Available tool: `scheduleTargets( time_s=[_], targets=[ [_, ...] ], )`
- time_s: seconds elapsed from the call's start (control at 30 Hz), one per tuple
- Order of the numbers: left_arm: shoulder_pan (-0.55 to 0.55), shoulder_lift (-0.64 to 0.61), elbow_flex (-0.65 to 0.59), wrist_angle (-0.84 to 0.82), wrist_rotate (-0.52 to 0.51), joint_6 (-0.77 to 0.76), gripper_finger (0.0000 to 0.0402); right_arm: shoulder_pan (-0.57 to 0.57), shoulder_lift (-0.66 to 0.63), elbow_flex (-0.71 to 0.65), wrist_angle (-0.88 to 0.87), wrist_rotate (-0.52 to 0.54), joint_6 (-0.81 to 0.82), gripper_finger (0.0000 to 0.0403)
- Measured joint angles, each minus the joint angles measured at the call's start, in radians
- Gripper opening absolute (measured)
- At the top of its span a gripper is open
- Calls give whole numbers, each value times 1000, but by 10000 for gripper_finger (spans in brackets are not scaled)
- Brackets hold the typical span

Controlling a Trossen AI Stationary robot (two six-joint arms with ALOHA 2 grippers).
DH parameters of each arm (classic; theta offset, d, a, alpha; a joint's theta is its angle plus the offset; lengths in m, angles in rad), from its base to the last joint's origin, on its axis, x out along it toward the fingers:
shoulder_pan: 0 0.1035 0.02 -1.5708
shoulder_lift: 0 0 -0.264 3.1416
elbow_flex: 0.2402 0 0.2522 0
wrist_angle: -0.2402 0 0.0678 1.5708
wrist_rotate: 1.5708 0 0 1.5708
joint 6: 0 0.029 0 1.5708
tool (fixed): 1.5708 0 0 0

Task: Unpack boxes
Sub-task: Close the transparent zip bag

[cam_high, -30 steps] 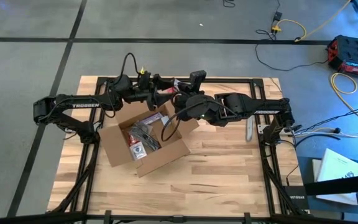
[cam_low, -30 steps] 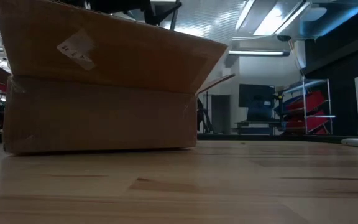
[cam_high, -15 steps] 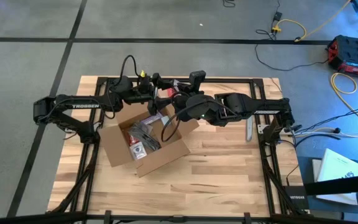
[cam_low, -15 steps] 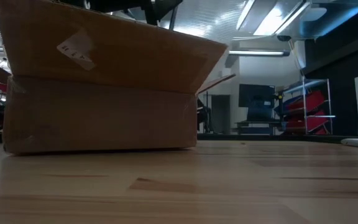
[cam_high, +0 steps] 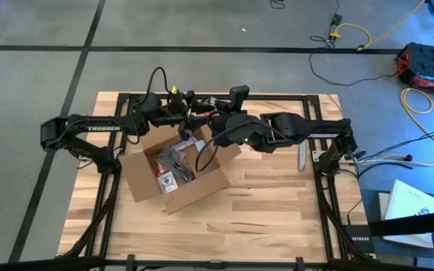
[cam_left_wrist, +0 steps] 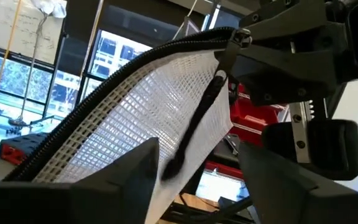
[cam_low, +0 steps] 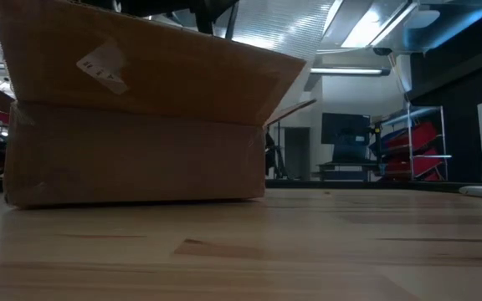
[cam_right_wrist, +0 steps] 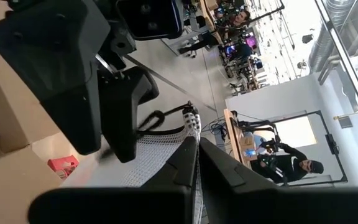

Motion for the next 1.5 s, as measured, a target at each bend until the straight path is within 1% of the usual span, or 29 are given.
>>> scheduleTargets(
  time_s=[0.23, 0.5, 0.6, 0.7, 0.73, 0.9, 1.03, 1.23, 1.33, 1.5],
  targets=[
    [0, 0, 0, 9, 14, -42, 131, 0, 0, 0, 1, -1, 0, 0],
    [1, 0, 0, 23, 14, -41, 92, 0, 0, 0, 1, -6, 0, 0],
    [1, 0, 0, 23, 14, -39, 60, 0, 0, 0, 1, -7, 0, 0],
    [1, 0, 0, 23, 14, -39, 17, 0, 0, 0, 1, -6, 0, 0],
    [1, 0, 0, 23, 14, -39, 9, 0, 0, 0, 1, -7, 0, 0],
    [1, 0, 0, 25, 14, -39, 2, 0, 0, 0, 4, -6, 0, 0],
    [1, 0, 0, 18, 14, -39, 1, 0, 0, 0, 55, -7, -25, 0],
    [1, 0, 0, 14, 14, -35, 0, 18, -2, 0, 16, -16, -32, 0],
    [1, 0, 0, 12, 14, -35, 0, 31, -6, 0, 30, -39, -28, 0],
    [1, 0, 0, 11, 14, -35, 0, 54, -7, 19, 12, -38, -28, 0]
  ],
)
